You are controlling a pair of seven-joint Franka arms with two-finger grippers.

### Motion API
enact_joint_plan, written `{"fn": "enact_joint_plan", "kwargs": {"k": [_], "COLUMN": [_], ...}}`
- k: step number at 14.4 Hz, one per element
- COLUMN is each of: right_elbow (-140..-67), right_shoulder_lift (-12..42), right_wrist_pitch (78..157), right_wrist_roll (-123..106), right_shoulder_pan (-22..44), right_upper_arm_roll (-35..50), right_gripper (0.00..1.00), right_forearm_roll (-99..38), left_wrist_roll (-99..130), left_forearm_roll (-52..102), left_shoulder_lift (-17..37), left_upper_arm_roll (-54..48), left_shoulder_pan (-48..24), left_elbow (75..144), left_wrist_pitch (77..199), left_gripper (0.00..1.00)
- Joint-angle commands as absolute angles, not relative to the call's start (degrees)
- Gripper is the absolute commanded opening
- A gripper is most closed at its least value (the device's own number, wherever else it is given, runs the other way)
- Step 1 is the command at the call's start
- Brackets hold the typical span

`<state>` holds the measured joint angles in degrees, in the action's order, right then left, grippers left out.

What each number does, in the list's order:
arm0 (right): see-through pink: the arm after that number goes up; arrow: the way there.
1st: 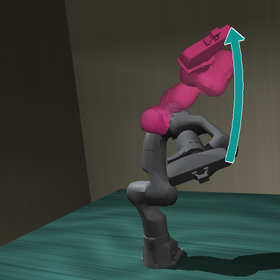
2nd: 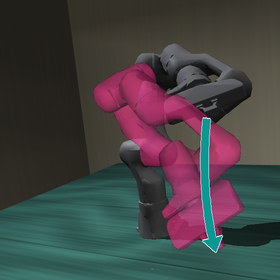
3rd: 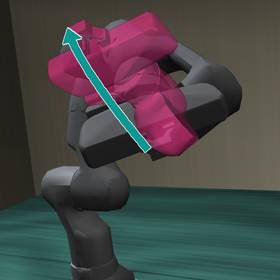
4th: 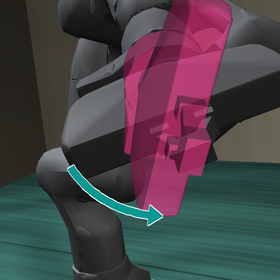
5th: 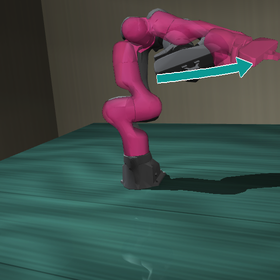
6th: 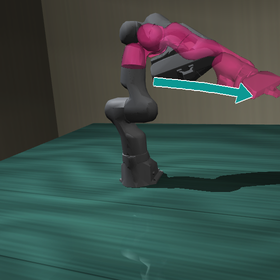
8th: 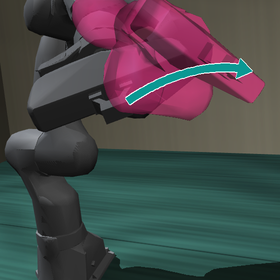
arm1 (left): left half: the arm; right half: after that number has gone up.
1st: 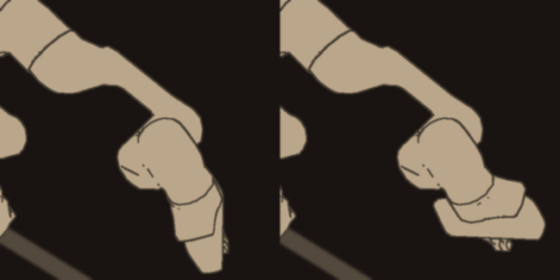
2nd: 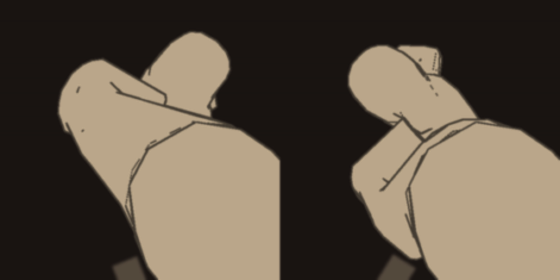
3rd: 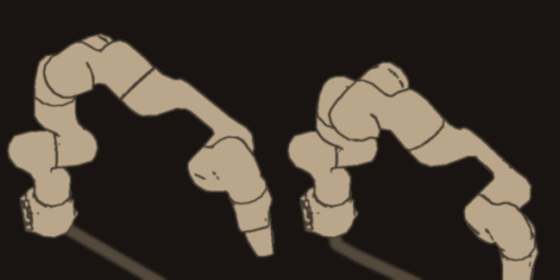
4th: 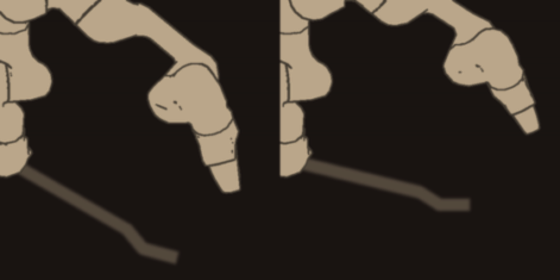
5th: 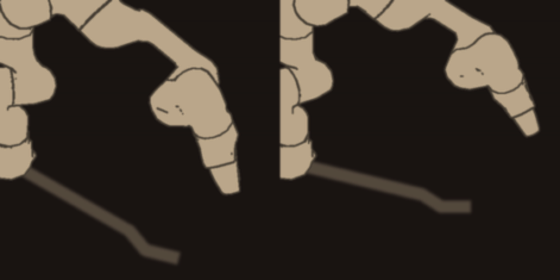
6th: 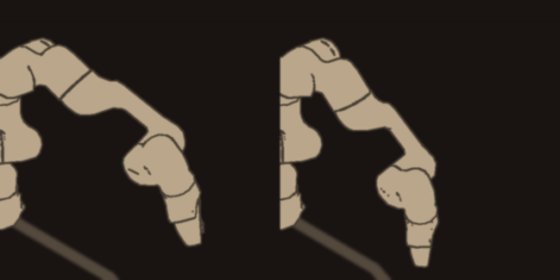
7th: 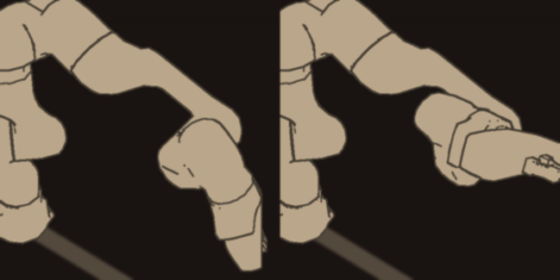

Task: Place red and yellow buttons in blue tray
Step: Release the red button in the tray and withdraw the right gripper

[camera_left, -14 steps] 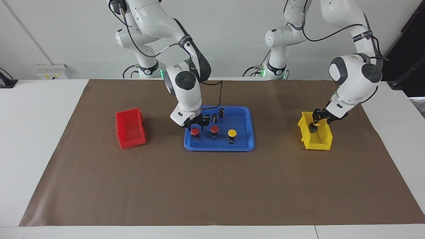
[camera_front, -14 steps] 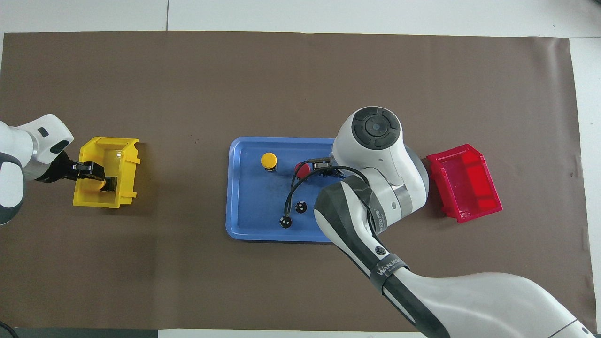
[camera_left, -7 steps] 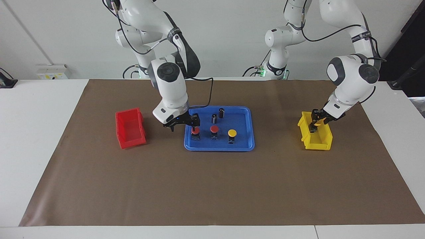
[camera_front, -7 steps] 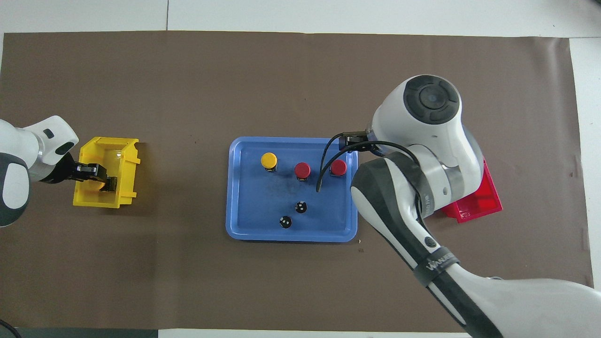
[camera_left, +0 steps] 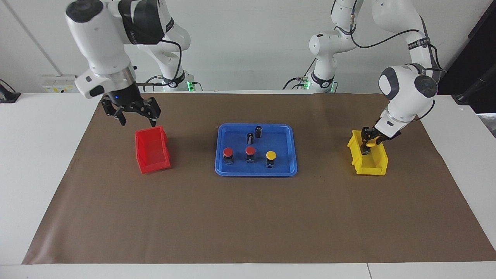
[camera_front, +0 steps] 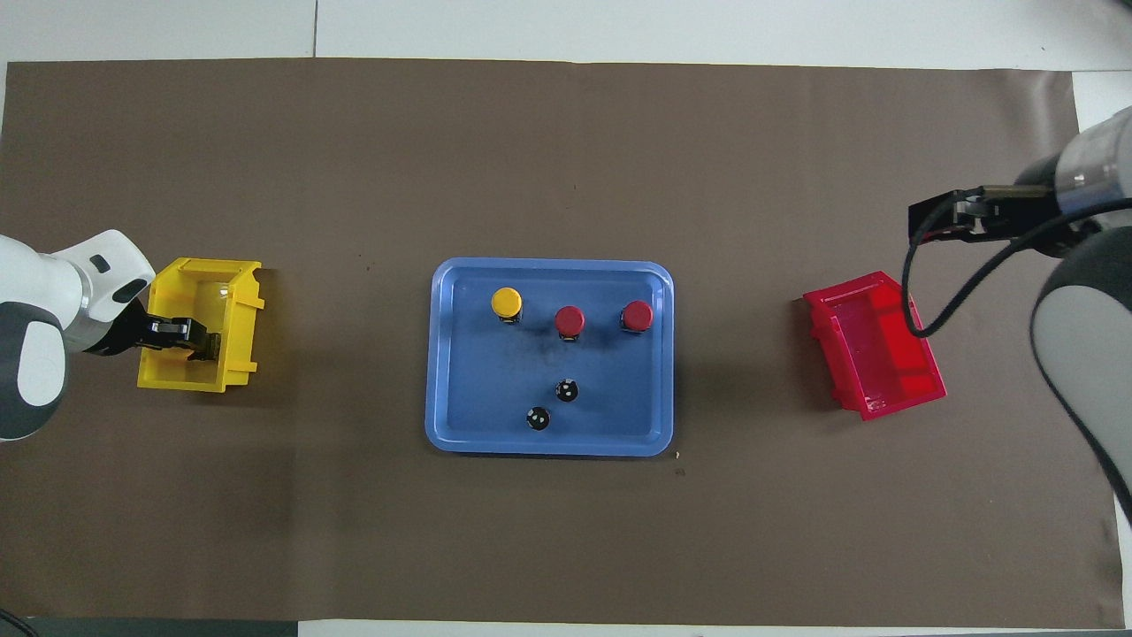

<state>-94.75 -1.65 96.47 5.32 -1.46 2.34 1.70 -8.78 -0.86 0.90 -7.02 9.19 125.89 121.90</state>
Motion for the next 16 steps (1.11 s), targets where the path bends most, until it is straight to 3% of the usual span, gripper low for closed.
{"fn": "enact_joint_plan", "kwargs": {"k": [1, 6, 12, 16], "right_elbow": [-87.6, -91.3, -95.4, -95.4], "right_shoulder_lift": [0.6, -1.1, -3.2, -2.9], "right_wrist_pitch": [88.0, 87.2, 87.4, 90.3], "right_wrist_roll": [-3.2, -9.3, -9.3, -8.1], "right_shoulder_pan": [-7.0, -11.4, -12.1, -11.4], "right_upper_arm_roll": [3.3, 3.3, 3.3, 4.0], "right_gripper": [1.0, 1.0, 1.0, 1.0], "right_forearm_roll": [2.4, 3.4, 2.5, 2.3], "left_wrist_roll": [-8.0, -7.7, -6.3, 12.8], "left_forearm_roll": [-1.7, -1.4, 0.1, 3.1], "left_shoulder_lift": [-0.9, -0.1, -2.7, -1.0], "left_upper_arm_roll": [-6.5, -6.5, -7.7, -10.6], "left_shoulder_pan": [8.3, 8.4, 7.7, -1.9], "left_elbow": [128.3, 127.6, 112.0, 98.6], "left_wrist_pitch": [123.9, 123.7, 102.3, 91.8], "left_gripper": [0.5, 0.22, 0.21, 0.16]}}
